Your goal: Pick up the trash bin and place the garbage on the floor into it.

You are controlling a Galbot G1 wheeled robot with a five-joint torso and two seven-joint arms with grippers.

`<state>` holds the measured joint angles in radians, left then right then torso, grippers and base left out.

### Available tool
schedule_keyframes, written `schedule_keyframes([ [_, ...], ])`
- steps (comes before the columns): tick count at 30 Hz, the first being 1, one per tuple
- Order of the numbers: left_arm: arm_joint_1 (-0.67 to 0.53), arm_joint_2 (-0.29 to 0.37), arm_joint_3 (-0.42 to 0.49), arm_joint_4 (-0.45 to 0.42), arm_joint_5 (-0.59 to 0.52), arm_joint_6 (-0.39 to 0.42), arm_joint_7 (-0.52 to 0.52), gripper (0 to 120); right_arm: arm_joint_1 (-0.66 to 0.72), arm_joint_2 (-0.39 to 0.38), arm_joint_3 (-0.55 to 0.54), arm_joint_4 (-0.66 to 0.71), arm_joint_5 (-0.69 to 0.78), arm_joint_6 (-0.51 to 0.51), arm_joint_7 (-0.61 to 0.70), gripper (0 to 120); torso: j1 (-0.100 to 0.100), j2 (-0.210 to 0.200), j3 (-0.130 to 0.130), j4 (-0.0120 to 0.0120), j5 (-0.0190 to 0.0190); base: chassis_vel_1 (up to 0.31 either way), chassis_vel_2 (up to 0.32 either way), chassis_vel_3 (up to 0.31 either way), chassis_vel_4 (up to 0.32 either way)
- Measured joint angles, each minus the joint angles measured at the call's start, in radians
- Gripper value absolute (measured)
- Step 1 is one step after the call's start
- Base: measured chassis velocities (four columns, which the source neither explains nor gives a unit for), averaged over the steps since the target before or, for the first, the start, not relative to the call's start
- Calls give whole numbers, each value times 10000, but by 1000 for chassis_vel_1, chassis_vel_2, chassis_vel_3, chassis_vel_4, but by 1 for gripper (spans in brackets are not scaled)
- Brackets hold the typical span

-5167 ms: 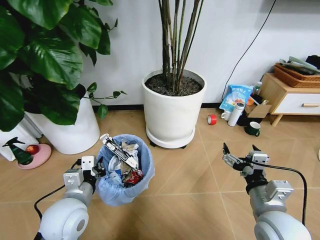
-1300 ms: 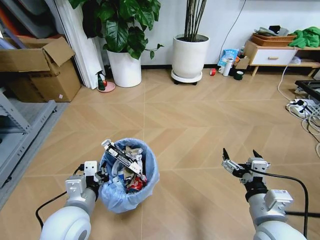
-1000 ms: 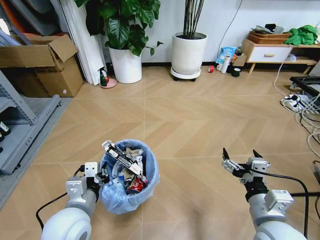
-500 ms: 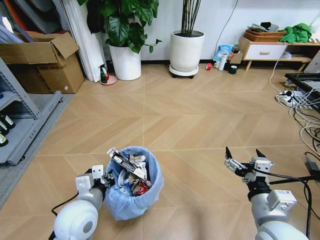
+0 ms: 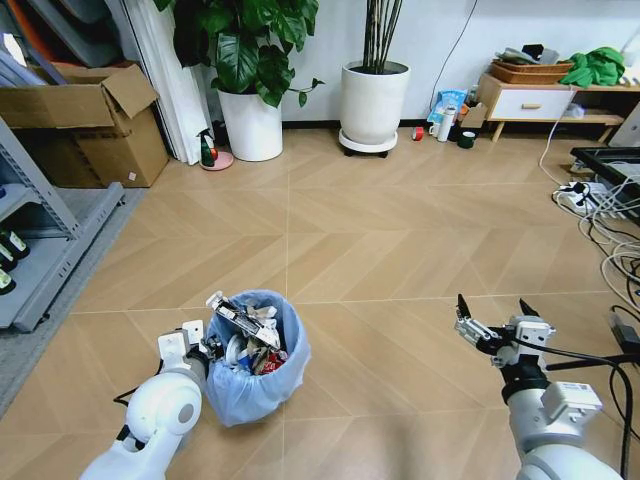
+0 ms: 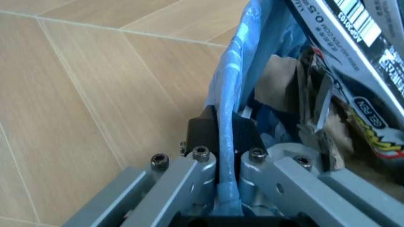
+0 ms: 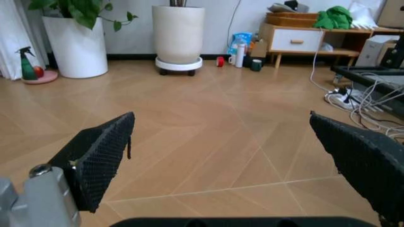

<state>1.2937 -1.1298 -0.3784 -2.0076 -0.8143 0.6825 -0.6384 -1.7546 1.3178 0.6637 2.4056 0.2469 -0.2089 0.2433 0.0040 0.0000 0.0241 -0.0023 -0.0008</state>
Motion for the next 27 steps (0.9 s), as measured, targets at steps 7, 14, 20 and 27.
schedule_keyframes([
  [7, 54, -103, -133, 263, 175, -122, 68, 0, 76, -50, 52, -6, 103, 0, 47, 100, -1, 0, 0, 1, 0, 0, 0, 0, 0],
  [14, 60, -138, -249, 436, 172, -148, 152, 0, 48, -33, 78, 2, 102, 19, 60, 100, -1, 0, -1, 0, 0, 0, 0, 0, 0],
  [20, 105, -167, -379, 570, 151, -169, 263, 0, 41, -47, 115, 65, 100, 22, 62, 100, -1, 0, -1, 0, 0, 0, 0, 0, 0],
  [27, 156, -173, -461, 637, 111, -161, 266, 0, 9, -14, 118, 121, 71, 25, 59, 100, -1, 0, -1, 0, 0, 0, 0, 0, 0],
])
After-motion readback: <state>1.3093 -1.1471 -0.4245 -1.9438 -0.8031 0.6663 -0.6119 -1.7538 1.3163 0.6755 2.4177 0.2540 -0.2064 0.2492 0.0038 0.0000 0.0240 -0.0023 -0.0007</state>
